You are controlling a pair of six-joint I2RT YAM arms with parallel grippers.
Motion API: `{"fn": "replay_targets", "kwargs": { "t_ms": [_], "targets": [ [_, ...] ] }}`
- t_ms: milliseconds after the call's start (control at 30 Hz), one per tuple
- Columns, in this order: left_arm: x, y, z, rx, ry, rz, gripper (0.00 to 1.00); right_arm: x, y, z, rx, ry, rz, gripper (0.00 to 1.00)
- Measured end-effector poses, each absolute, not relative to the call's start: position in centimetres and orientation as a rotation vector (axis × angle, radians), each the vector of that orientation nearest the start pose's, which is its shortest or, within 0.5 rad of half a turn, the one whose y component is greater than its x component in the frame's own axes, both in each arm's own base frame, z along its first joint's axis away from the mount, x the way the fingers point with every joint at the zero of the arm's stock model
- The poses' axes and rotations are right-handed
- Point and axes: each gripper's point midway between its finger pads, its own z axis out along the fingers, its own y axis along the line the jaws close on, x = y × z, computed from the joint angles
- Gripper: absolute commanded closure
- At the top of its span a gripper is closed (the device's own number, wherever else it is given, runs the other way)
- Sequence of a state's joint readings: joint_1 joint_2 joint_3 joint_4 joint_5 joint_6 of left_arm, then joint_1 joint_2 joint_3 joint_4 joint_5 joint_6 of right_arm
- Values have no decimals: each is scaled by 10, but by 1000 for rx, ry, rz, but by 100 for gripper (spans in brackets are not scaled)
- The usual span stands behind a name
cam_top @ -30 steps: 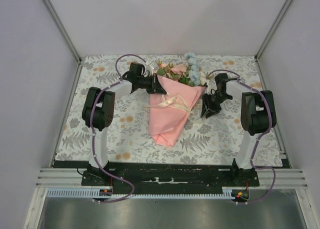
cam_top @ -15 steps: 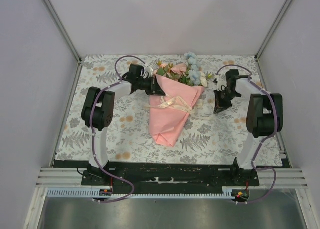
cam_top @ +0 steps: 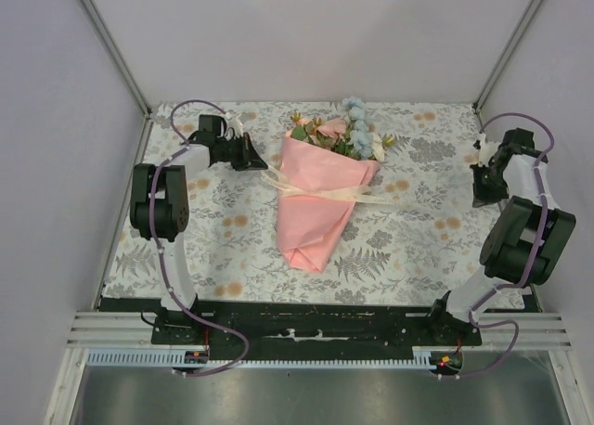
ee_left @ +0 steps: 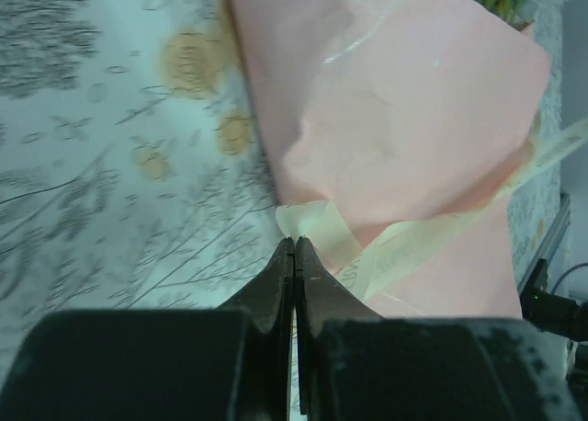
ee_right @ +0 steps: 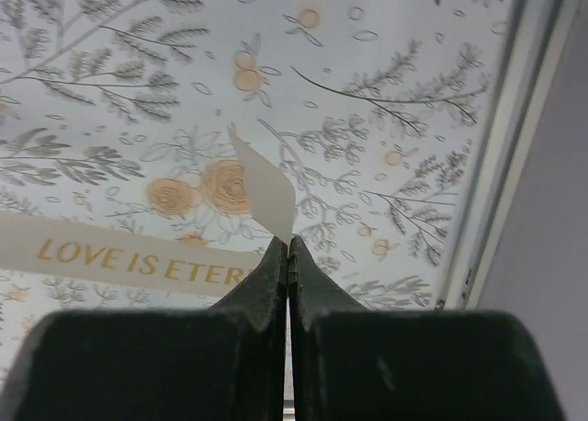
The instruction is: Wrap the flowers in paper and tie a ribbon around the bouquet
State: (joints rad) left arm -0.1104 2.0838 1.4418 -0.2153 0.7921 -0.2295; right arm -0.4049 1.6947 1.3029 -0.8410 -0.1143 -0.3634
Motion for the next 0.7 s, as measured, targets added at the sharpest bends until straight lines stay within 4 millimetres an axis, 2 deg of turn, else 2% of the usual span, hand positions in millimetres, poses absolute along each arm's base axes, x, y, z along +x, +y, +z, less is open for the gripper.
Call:
{"fn": "replay_targets", "kwargs": {
  "t_ms": [200,433,533,700],
  "targets": [
    [475,-106,70,101,2382,-942,98,303,-171,88,89,2812,-124,100],
    [485,-15,59,-4,2438,-641,98,288,-208,86,103,2824,-236,100],
    [489,16,59,-22,2457,-517,98,282,-231,82,91,2823,-314,100],
    [502,50,61,13,2473,-321,98,268,-264,67,-3,2835,-481,100]
  ]
}}
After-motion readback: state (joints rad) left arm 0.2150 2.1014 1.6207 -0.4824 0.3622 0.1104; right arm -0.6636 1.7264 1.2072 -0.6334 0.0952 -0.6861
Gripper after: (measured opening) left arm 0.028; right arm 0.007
